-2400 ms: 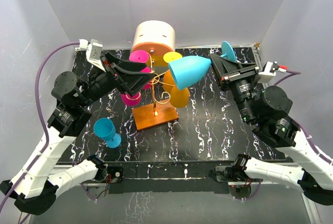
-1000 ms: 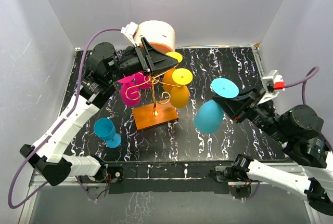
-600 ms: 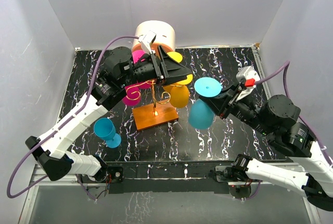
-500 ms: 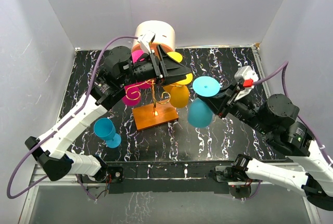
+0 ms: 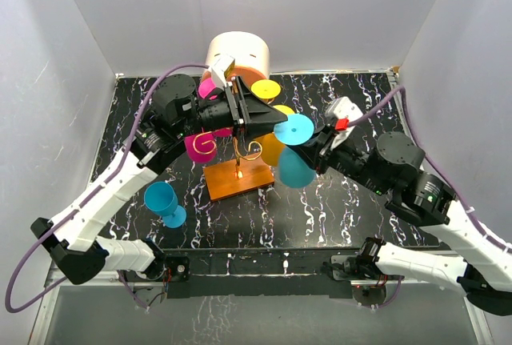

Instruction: Place the wine glass upside down on the wine glass rack

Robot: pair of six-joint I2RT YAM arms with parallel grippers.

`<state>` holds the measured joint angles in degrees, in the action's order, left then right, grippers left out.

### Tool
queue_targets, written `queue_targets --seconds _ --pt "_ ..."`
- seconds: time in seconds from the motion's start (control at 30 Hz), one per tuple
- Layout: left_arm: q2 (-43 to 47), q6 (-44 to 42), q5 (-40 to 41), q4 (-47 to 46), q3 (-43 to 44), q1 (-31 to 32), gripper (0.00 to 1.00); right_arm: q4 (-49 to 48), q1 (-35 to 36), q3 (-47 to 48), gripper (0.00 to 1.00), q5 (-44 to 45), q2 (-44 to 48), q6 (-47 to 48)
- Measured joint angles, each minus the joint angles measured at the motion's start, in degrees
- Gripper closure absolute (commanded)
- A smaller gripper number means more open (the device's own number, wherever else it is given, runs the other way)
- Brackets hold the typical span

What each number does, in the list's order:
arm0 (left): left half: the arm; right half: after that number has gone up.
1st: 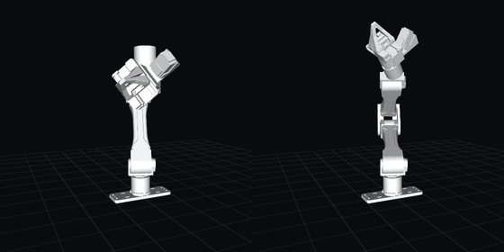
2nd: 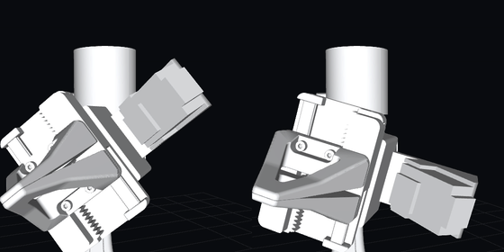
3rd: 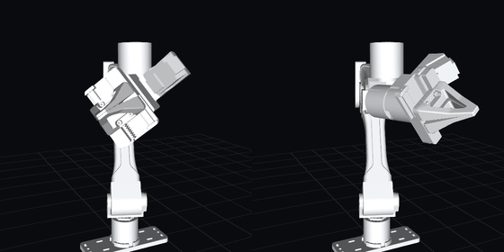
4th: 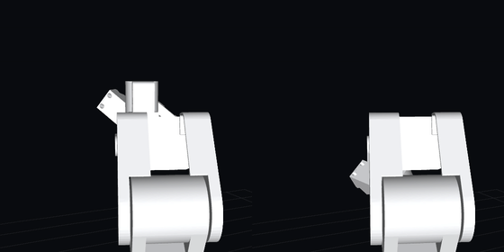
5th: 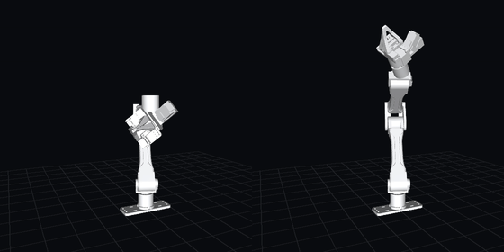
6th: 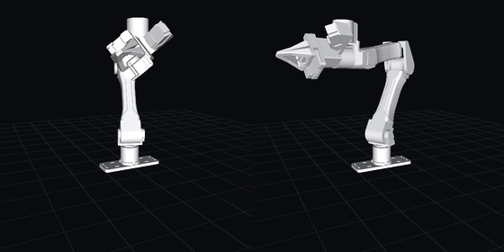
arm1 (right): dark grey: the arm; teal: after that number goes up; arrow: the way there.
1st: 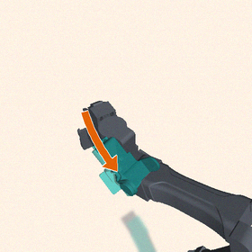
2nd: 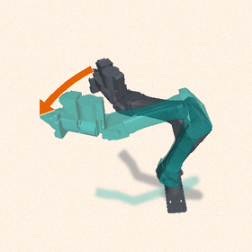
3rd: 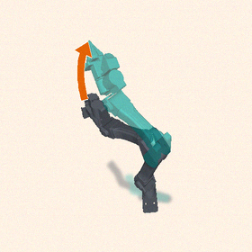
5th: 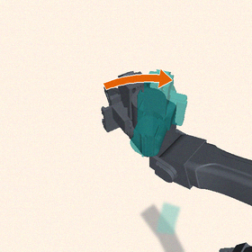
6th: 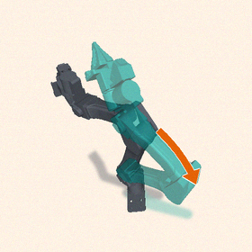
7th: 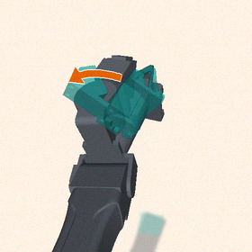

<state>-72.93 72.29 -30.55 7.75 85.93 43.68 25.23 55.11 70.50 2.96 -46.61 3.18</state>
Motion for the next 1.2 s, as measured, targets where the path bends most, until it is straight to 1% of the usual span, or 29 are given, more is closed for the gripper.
queue_targets --seconds 0.07,0.17,0.27,0.37,0.43,0.47,0.5,0.6,0.7,0.77,0.87,1.0,1.1,1.2 --pt "0.5 0.81 -0.35 0.46 -0.42 0.0 0.63 -0.22 0.0 0.04 1.0 -0.39 -0.94 0.35" --pt "1.95 2.36 -1.14 0.22 -2.08 0.0 0.77 -0.37 0.0 0.22 1.0 -1.07 -2.12 0.7" --pt "3.19 3.45 -1.53 0.5 -3.67 -0.07 0.86 -1.46 0.0 0.24 1.0 -1.64 -2.82 0.98" --pt "3.34 3.8 -1.75 0.42 -3.98 -0.07 0.93 -2.34 0.0 0.33 1.0 -1.95 -3.02 1.03" --pt "3.5 4.42 -1.88 -0.04 -4.22 -0.07 1.0 -2.58 0.0 0.33 1.0 -2.14 -2.99 1.07" --pt "3.63 4.83 -1.92 -0.39 -4.35 -0.07 1.0 -2.78 0.0 0.33 1.0 -2.29 -2.99 1.14" --pt "3.78 5.33 -1.95 -0.68 -4.55 -0.07 1.0 -2.95 0.0 0.33 0.98 -2.47 -3.02 1.27" --pt "4.68 7.04 -1.99 -2.16 -5.84 -0.07 1.0 -3.37 0.0 0.33 0.74 -3.02 -3.02 1.22" --pt "6.16 8.96 -1.42 -4.22 -8.02 -0.07 1.0 -2.75 0.0 0.33 0.57 -3.21 -3.08 0.11" --pt "7.28 10.1 0.15 -4.63 -8.94 -0.04 1.0 -2.38 -0.02 0.33 0.48 -3.32 -3.02 -1.03" --pt "9.35 11.5 3.1 -4.28 -10.14 -0.04 1.0 -2.03 -0.02 0.04 0.41 -3.26 -1.86 -2.89" --pt "12.07 13.14 5.9 -3.28 -10.78 -0.04 1.0 -0.07 -0.02 -0.59 0.32 -2.99 2.16 -5.73" --pt "12.68 14.38 6.62 -3.72 -11.21 -0.04 1.0 1.7 -0.02 -0.61 0.29 -2.93 4.66 -7.5" --pt "12.96 16.2 7.72 -4.92 -13.66 0.0 1.0 3.82 -0.02 -0.59 0.27 -2.86 7.58 -9.07"
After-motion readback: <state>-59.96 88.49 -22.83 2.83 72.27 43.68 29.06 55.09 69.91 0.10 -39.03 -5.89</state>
